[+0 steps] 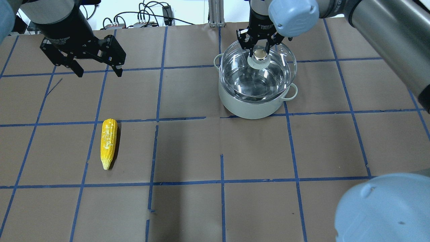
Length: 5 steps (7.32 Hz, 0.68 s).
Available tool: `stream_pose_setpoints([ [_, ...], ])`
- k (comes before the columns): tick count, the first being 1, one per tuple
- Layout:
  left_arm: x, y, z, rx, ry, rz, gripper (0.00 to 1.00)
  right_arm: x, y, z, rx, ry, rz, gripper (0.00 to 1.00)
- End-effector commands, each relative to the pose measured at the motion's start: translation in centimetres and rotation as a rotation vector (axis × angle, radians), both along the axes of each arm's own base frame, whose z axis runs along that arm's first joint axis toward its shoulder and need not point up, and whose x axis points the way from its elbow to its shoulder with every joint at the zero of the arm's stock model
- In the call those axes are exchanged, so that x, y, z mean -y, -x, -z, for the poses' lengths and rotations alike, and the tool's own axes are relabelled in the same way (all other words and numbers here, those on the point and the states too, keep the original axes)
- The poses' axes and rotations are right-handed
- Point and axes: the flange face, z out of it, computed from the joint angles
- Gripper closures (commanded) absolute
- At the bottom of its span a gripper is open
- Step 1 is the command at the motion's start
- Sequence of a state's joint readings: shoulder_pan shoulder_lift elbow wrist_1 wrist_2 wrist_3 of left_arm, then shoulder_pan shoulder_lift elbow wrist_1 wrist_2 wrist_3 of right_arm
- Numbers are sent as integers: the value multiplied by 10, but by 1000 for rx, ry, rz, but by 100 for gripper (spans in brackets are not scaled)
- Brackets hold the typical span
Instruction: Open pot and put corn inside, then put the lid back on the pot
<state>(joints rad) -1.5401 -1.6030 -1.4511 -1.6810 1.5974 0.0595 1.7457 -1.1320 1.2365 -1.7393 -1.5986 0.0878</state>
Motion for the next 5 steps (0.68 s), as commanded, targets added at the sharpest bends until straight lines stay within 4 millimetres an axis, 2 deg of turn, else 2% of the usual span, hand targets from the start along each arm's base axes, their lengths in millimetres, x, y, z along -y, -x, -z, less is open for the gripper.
stream_pose_setpoints([
  [1,-1,0,3,7,-10,7,0,-17,19,-48,-3,-5,-20,57],
  [2,-6,0,18,4,-37,10,0,-37,39,-72,-10,-32,-60,59],
  [3,-10,-5,53,-6,-101,-10,0,-63,69,-94,-13,-47,-68,60],
  [4,-4,-12,85,-8,-59,-17,0,-82,104,-109,-9,-35,-53,60],
  [5,-2,-18,117,-8,-26,4,0,-96,132,-112,-7,-34,-39,59],
])
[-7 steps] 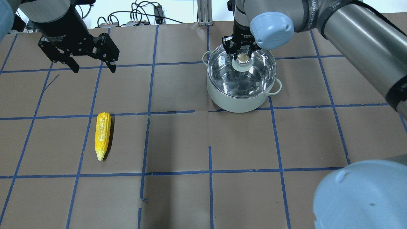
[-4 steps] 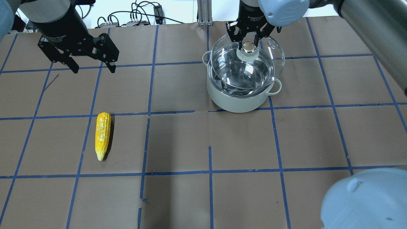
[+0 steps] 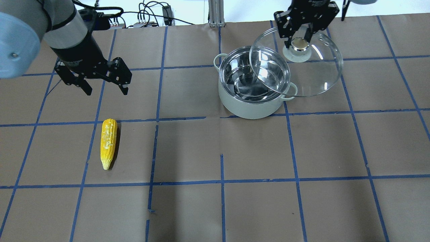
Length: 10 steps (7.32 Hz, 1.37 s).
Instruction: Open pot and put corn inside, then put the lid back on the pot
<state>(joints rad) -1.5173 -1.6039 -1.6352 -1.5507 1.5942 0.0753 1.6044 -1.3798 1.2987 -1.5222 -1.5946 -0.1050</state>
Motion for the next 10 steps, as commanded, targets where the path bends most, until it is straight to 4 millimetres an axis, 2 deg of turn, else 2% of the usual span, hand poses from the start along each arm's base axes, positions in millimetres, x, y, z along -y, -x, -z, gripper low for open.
stream_pose_setpoints([
  [1,5,-31,75,-7,28,54,0,-27,49,9,1,-32,16,60],
  [2,2,-58,105,-17,-12,28,0,-27,52,18,-6,-43,23,60],
  [5,0,-125,170,-52,-10,89,0,-26,55,23,-5,-53,31,60],
  [7,6,-146,225,-58,3,78,0,-24,53,25,-2,-52,34,60],
  [8,13,-150,252,-61,-2,73,0,-22,52,22,-4,-34,33,60],
  [9,19,-151,273,-70,3,63,0,-20,52,20,-4,-14,36,60],
  [10,20,-146,275,-112,13,59,8,-20,52,24,-5,-20,36,60],
])
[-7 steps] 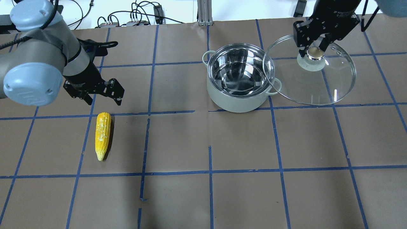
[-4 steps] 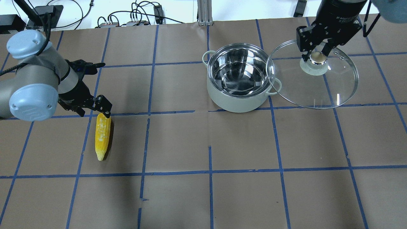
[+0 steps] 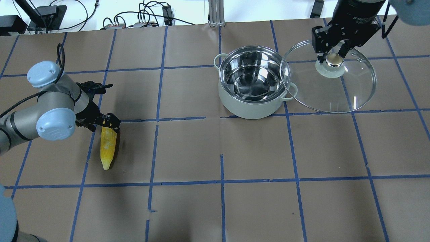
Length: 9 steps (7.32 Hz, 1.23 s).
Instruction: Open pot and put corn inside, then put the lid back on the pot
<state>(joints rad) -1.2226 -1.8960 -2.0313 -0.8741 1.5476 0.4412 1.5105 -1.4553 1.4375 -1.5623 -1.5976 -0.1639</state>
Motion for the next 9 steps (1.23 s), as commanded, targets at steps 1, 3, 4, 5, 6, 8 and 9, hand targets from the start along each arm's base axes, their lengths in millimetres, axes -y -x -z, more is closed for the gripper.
stream_pose_setpoints([
  [1,1,5,9,-29,0,-30,39,0,0,2,2,5,2,60],
  [3,-7,7,-1,-26,-25,-44,70,2,0,0,-3,18,1,60],
  [4,-8,10,-8,-31,-43,-46,74,2,1,1,-5,16,-1,60],
  [5,-7,19,-24,-26,-32,-101,74,2,0,0,-2,18,4,60],
  [6,-7,42,-45,-19,-8,-123,74,4,0,-1,-5,21,1,60],
  [8,7,121,-95,-2,29,-141,75,7,-1,1,-2,47,4,60],
  [9,21,158,-129,-1,33,-157,75,17,0,8,-7,58,2,60],
])
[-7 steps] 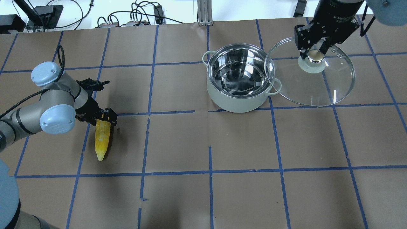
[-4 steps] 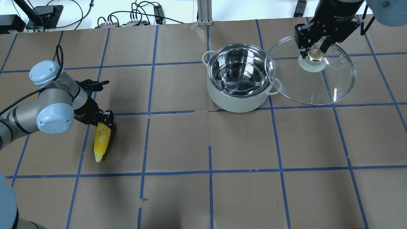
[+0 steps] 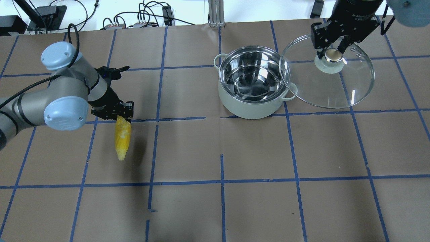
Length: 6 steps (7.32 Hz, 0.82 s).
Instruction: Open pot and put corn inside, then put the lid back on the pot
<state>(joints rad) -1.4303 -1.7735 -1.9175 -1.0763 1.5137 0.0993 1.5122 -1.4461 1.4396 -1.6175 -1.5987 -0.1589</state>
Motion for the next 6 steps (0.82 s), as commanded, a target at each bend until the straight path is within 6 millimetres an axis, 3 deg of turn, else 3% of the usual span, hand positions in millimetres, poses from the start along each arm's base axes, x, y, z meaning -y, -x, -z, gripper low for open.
stream_pose_setpoints([
  [1,24,84,-74,-11,20,-36,76,11,1,12,-3,6,-1,60],
  [2,34,119,-95,-70,29,-41,76,12,4,14,-5,5,-1,62],
  [3,47,149,-106,-102,46,-52,76,12,9,14,-5,-2,2,63],
  [4,59,187,-109,-110,55,-51,76,11,27,13,-6,-7,31,64],
  [5,75,223,-117,-119,80,-63,76,12,72,9,-35,-12,98,64],
  [6,91,254,-115,-122,98,-36,76,12,100,9,-44,-19,89,64],
])
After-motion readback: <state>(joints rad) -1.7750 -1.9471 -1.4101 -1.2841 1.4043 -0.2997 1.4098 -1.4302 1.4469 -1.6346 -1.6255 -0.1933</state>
